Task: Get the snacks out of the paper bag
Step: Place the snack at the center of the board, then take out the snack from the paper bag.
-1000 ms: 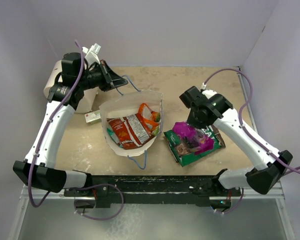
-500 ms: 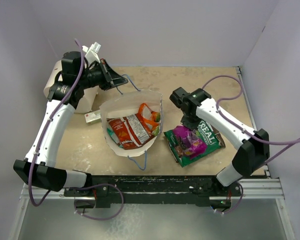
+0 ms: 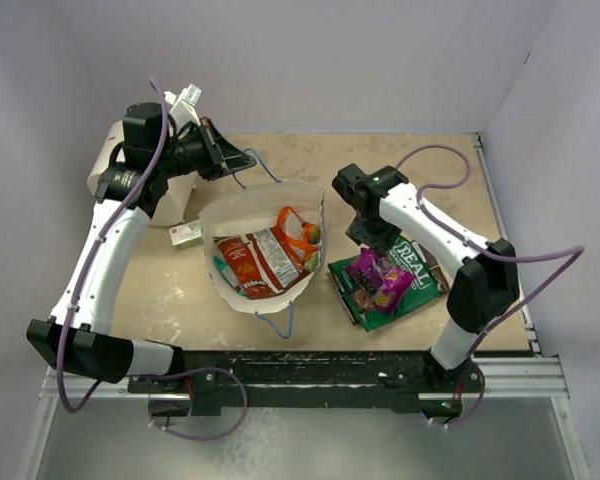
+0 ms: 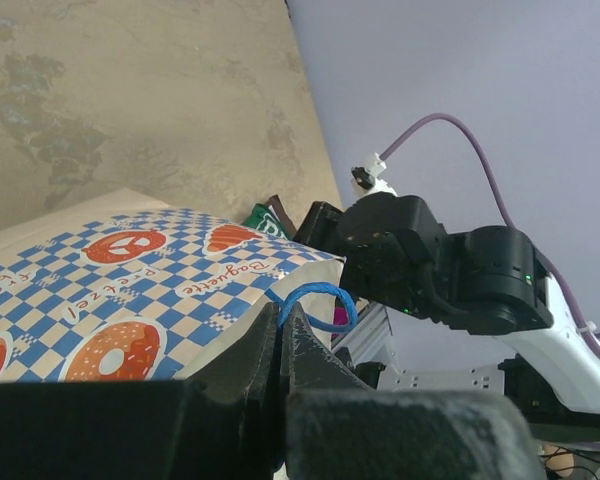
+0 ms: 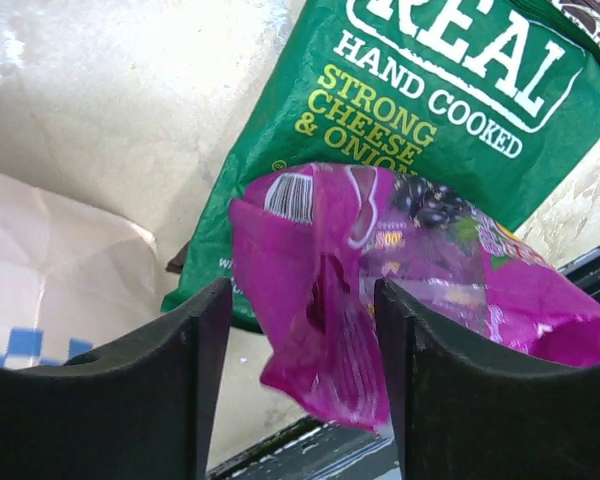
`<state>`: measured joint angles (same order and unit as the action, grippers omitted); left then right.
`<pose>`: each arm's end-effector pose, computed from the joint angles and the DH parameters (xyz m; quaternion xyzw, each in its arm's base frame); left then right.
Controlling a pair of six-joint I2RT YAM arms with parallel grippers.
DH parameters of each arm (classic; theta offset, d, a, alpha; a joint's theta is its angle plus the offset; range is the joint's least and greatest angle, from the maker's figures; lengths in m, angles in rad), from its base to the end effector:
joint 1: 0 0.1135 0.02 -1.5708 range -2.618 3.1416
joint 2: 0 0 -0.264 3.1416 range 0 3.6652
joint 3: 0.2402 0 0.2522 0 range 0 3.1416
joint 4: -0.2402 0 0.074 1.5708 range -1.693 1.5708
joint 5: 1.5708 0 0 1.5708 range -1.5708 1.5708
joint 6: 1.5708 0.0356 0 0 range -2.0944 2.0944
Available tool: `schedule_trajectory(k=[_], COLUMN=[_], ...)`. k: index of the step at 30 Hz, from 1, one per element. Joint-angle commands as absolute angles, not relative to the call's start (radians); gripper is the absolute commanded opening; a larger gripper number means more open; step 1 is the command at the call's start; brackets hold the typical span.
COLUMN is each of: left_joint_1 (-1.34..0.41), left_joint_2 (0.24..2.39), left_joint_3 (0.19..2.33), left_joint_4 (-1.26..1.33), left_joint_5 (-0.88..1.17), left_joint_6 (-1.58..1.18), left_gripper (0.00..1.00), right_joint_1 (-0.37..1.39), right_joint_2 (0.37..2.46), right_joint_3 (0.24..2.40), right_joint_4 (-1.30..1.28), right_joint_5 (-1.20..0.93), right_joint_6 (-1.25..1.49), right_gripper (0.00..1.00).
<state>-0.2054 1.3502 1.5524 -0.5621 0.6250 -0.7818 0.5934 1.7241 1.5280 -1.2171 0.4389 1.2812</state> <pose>0.2762 -0.0788 0.4428 -0.0546 0.7999 -0.4792 0.3571 0.2812 0.1714 0.2806 0.3442 0.9102 -0.0665 0.2204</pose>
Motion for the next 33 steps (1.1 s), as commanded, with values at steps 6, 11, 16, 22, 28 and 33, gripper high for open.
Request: schedule_trajectory(k=[6,11,16,22,28,33], left_joint_1=[-0.209,-0.208,-0.209,-0.209,-0.209,-0.209], left_joint_2=[1.361,1.363,1.363,1.366,1.367,1.329], left_joint_3=[1.561,1.571,1.576,1.592,1.602,1.574], left_joint_4=[-0.487,-0.485,-0.491,-0.494,-0.471,-0.399], left_joint_5=[0.649,0.649,0.654,0.657,0.674,0.684], left_joint_6=[-0.781,-0.780,-0.781,-0.780,-0.782,-0.799], left_gripper=[0.00,0.00,0.00,0.00,0.00,0.00], right_joint_1=[0.588,0.588,0.590,0.678,0.904,0.961], right_joint_2=[1.400,1.132,1.083,1.181,1.301,1.361], right_joint_3=[1.496,1.338,1.408,1.540,1.544,1.449], right_joint_4=[-1.122,-0.718,-0.505,-0.411,-0.310,-0.249], right_joint_5=[0.362,0.273,0.009,-0.289,-0.301,-0.236], right_joint_6=[1.110,0.582,0.184,0.113,0.004,-0.090], right_gripper=[0.81,0.91,0.88,0.84,0.82,0.80])
